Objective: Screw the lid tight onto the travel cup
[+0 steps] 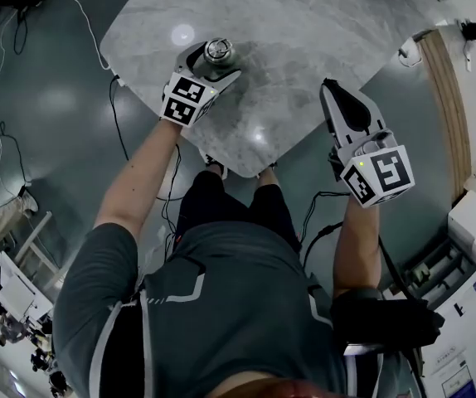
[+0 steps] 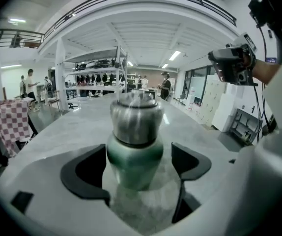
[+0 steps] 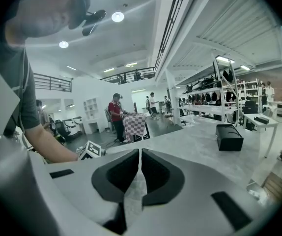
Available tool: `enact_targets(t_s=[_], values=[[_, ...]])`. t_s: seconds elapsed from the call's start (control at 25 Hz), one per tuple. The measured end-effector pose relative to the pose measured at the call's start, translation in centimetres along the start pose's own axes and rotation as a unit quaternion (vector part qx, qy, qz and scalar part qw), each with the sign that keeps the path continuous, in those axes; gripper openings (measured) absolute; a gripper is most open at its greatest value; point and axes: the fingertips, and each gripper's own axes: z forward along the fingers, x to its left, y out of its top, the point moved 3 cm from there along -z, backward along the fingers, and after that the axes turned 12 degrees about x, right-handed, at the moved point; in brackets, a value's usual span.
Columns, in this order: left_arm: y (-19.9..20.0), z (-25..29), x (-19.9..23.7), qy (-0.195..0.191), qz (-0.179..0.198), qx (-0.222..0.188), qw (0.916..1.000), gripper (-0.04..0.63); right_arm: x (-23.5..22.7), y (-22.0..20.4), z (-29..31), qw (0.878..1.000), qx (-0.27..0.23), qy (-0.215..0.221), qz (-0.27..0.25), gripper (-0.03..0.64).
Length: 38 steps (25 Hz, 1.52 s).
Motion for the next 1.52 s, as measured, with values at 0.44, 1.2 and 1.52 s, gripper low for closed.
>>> enact_targets(t_s=[0.44,1.2,1.52], values=[[4.1,-9.5,-2.0,0.029,-0.005,-0.055,0.9980,0.408,2.5,4.4,-4.3,0.999,-0.036,0.011,-0.015,0.038],[16.0,-30.8,-7.7,0.059,-0.032,-0.253,0.9651,0.131,7.7,11.2,-11.6,0.994,-0.097,0.029,-0.044,0.038],[17.6,-32.7,-8.6,0.075,-0.063,-0.249,0.9635,0.009,7.5,12.4,-12.9,0.992,-0.111,0.038,-0.039,0.034]])
